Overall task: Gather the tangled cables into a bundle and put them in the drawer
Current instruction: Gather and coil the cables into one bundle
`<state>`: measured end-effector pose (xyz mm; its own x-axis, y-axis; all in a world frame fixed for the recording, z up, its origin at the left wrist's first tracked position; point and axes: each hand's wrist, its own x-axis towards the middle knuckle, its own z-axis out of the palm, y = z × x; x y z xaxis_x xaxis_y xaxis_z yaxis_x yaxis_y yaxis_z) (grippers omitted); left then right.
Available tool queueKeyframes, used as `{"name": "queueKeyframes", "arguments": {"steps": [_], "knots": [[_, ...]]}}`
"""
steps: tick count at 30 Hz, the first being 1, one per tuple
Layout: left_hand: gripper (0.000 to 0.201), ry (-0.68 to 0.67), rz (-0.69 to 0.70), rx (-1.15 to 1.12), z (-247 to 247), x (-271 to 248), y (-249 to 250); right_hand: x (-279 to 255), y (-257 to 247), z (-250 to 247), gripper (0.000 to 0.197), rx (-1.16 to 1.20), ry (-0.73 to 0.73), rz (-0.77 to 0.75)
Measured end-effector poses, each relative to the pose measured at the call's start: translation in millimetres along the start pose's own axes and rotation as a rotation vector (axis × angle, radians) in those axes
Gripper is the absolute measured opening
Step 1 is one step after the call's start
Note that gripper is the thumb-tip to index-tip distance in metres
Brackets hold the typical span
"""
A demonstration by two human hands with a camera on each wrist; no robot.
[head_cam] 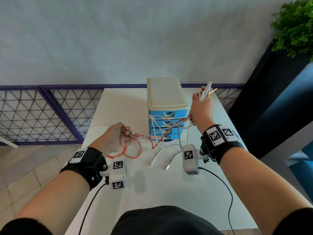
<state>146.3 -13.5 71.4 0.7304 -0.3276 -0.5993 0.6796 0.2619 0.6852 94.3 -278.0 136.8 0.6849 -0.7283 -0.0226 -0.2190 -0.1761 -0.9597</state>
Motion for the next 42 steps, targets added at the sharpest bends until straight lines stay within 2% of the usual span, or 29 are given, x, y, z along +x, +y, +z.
{"name": "queueKeyframes", "arguments": {"steps": [3, 5, 8, 10, 11, 12, 13, 14, 15, 16, 17, 18, 19, 20, 22, 24, 28, 30, 35, 39, 42], "knots": [[0.038, 0.053, -0.110, -0.020, -3, 2, -8, -3, -3, -1, 0.027, 0.048, -0.003, -0.015], [0.041, 0.074, -0.168, 0.073, -5, 1, -15, -5, -7, -2, 0.028, 0.085, -0.029, -0.045], [0.051, 0.049, -0.216, 0.441, -11, -5, -20, -7, -12, -2, 0.028, 0.103, -0.092, -0.079], [0.051, 0.087, -0.155, 0.771, -10, -7, -18, -9, -14, -2, 0.028, 0.086, -0.140, -0.098], [0.047, 0.153, -0.028, 0.922, -8, -5, -16, -10, -15, -2, 0.027, 0.091, -0.167, -0.109], [0.044, 0.240, 0.166, 1.070, -4, -1, -13, -12, -15, -1, 0.027, 0.101, -0.199, -0.120], [0.041, 0.309, 0.397, 1.207, 1, 1, -9, -13, -15, 0, 0.027, 0.108, -0.234, -0.128], [0.037, 0.320, 0.627, 1.286, 11, -1, -4, -15, -15, 2, 0.027, 0.115, -0.272, -0.134], [0.031, 0.256, 0.816, 1.305, 23, -6, -1, -18, -14, 4, 0.027, 0.126, -0.309, -0.140], [0.025, 0.130, 0.938, 1.319, 37, -15, 2, -20, -15, 7, 0.027, 0.143, -0.341, -0.145], [0.026, -0.013, 0.990, 1.363, 53, -25, 3, -23, -15, 10, 0.026, 0.167, -0.369, -0.146], [0.033, -0.126, 0.971, 1.445, 68, -33, 2, -25, -16, 13, 0.025, 0.195, -0.391, -0.142], [0.042, -0.194, 0.894, 1.529, 81, -40, -1, -27, -18, 17, 0.024, 0.217, -0.408, -0.136], [0.047, -0.224, 0.818, 1.586, 92, -44, -5, -29, -20, 20, 0.023, 0.235, -0.419, -0.128], [0.038, -0.222, 0.779, 1.628, 104, -41, -15, -32, -22, 25, 0.020, 0.290, -0.426, -0.105], [0.025, -0.224, 0.810, 1.555, 108, -36, -23, -33, -22, 28, 0.018, 0.395, -0.415, -0.079], [0.016, -0.449, 0.718, 1.292, 110, -34, -34, -33, -26, 27, 0.017, 0.630, -0.402, 0.048], [0.012, -0.503, 0.667, 1.166, 112, -37, -35, -33, -28, 23, 0.019, 0.759, -0.394, 0.138], [0.026, -0.442, 0.659, 1.046, 113, -39, -39, -29, -26, 25, 0.031, 0.815, -0.351, 0.200], [0.036, -0.572, 0.460, 1.014, 102, -36, -32, -23, -22, 22, 0.030, 0.801, -0.336, 0.192], [0.036, -0.654, 0.266, 0.933, 81, -34, -29, -10, -21, 13, 0.028, 0.831, -0.293, 0.208]]}}
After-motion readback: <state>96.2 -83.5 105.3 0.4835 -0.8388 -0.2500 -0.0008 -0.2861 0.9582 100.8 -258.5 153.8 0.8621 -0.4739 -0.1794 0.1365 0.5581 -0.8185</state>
